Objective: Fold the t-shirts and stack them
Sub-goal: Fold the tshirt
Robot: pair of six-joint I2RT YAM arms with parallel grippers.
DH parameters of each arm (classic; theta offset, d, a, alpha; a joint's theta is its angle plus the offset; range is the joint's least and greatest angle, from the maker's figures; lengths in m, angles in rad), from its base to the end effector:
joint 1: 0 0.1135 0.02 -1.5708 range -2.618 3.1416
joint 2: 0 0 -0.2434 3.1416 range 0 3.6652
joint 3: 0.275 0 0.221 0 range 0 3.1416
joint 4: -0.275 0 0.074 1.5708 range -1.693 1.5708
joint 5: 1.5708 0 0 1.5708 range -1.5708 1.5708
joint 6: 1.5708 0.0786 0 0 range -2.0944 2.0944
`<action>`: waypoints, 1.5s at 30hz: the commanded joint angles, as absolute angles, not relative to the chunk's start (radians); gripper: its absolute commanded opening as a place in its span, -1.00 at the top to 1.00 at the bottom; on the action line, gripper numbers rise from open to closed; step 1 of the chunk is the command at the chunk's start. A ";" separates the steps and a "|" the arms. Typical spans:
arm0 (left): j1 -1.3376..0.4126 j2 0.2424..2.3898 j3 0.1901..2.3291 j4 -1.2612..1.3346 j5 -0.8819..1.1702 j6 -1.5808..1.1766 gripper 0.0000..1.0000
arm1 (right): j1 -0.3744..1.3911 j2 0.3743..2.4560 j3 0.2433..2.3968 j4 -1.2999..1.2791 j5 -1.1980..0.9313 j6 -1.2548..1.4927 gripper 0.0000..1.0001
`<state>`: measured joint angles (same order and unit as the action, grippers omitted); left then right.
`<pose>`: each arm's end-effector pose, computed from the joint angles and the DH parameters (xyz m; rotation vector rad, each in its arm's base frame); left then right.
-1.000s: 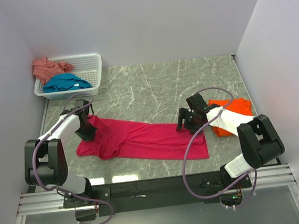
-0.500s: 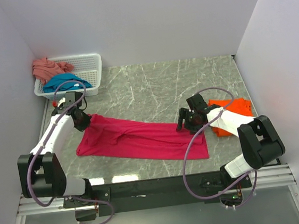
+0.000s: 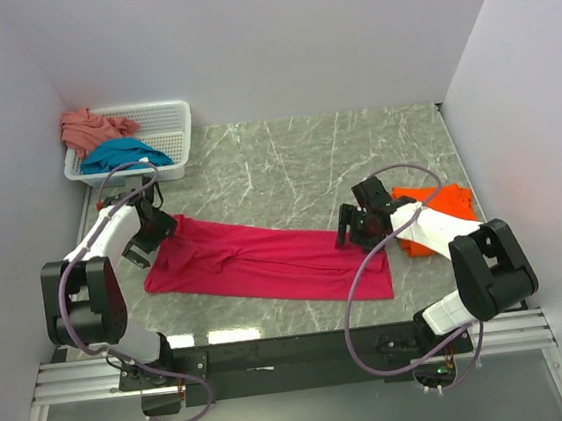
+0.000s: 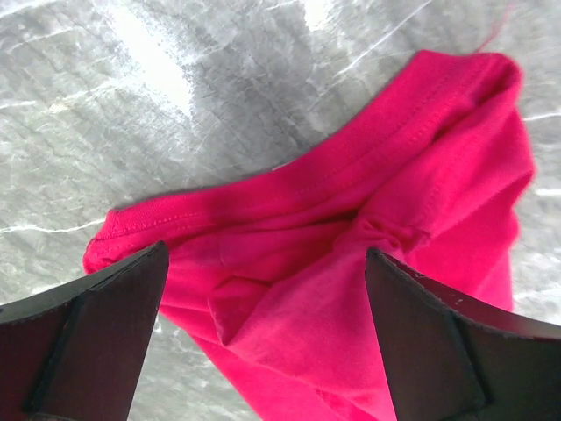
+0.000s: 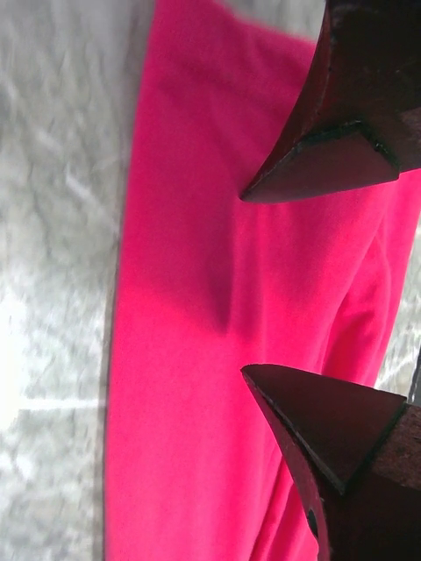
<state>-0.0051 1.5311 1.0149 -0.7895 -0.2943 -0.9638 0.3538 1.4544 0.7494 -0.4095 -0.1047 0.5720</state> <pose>0.2642 0.0215 0.1599 -1.3240 2.4287 0.1910 0.2407 0.0977 0.1265 0.2662 2.7371 0.4140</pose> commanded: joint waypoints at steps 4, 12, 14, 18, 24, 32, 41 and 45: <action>-0.003 1.390 1.055 -0.818 -0.258 -0.974 -0.99 | 0.344 1.373 0.762 -0.486 -0.063 0.508 -0.61; -0.112 1.411 1.023 -0.667 -0.054 -0.927 -0.99 | 0.356 1.406 0.804 -0.413 -0.155 0.500 -0.62; -0.146 1.475 1.014 -0.625 -0.014 -0.916 -0.99 | 0.362 1.440 0.816 -0.399 -0.158 0.505 -0.62; -0.156 1.603 0.994 -0.566 0.034 -0.900 -0.99 | 0.370 1.491 0.830 -0.374 -0.167 0.511 -0.62; -0.182 1.778 1.020 -0.546 0.009 -0.893 -0.99 | 0.371 1.503 0.758 -0.373 -0.173 0.520 -0.62; -0.326 2.074 1.415 -0.609 -0.035 -0.844 -0.99 | 0.446 1.402 0.598 -0.411 -0.244 0.529 -0.62; -0.448 2.641 2.367 -0.811 0.032 -0.735 -0.99 | 0.822 1.321 0.531 -0.359 -0.491 0.558 -0.62; -0.449 2.691 2.358 -0.581 0.141 -0.802 -0.99 | 0.974 1.319 0.580 -0.303 -0.583 0.526 -0.62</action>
